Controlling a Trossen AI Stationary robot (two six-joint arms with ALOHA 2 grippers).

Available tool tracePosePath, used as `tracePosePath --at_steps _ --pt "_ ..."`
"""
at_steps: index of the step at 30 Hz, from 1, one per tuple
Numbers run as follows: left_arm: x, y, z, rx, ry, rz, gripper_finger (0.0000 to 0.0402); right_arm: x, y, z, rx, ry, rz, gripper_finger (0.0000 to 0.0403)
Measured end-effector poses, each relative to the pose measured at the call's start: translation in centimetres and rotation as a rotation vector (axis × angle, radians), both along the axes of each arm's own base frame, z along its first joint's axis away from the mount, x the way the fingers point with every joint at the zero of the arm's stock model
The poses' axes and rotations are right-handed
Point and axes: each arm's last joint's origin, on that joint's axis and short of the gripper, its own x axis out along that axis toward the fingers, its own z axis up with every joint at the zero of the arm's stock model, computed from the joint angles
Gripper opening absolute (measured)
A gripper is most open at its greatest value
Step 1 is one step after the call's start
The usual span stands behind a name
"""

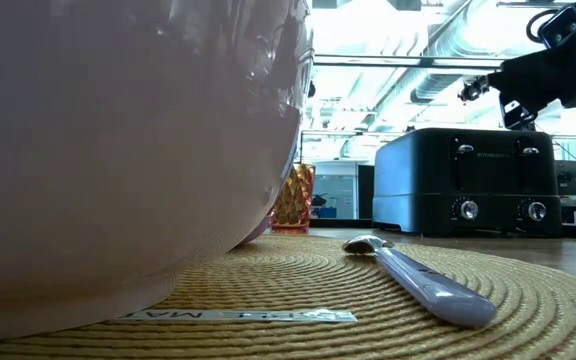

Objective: Arrange a breakfast setting
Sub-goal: Return to Home Position

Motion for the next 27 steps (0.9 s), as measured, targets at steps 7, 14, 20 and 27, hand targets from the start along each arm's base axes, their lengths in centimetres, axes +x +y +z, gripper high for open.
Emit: tracePosePath --at_steps 7,14,20,27 --pt "0.0 0.0 0.0 0.0 0.0 0.0 0.0095 0.0 0.0 0.0 0.003 0.001 0.006 0.0085" --pt "-0.4 -0.1 0.4 0.004 -0.027 0.0 0.0095 0.0 0.0 0.0 0.002 0.002 0.006 0.0085" --pt "-1.9 -0.3 1.7 0.016 -0.121 -0.002 0.0095 0.0 0.0 0.0 0.002 0.002 0.006 0.0085" --pt "-4.0 -1.4 0.5 0.028 -0.288 -0.063 0.0095 0.0 0.0 0.0 0.002 0.003 0.006 0.0085"
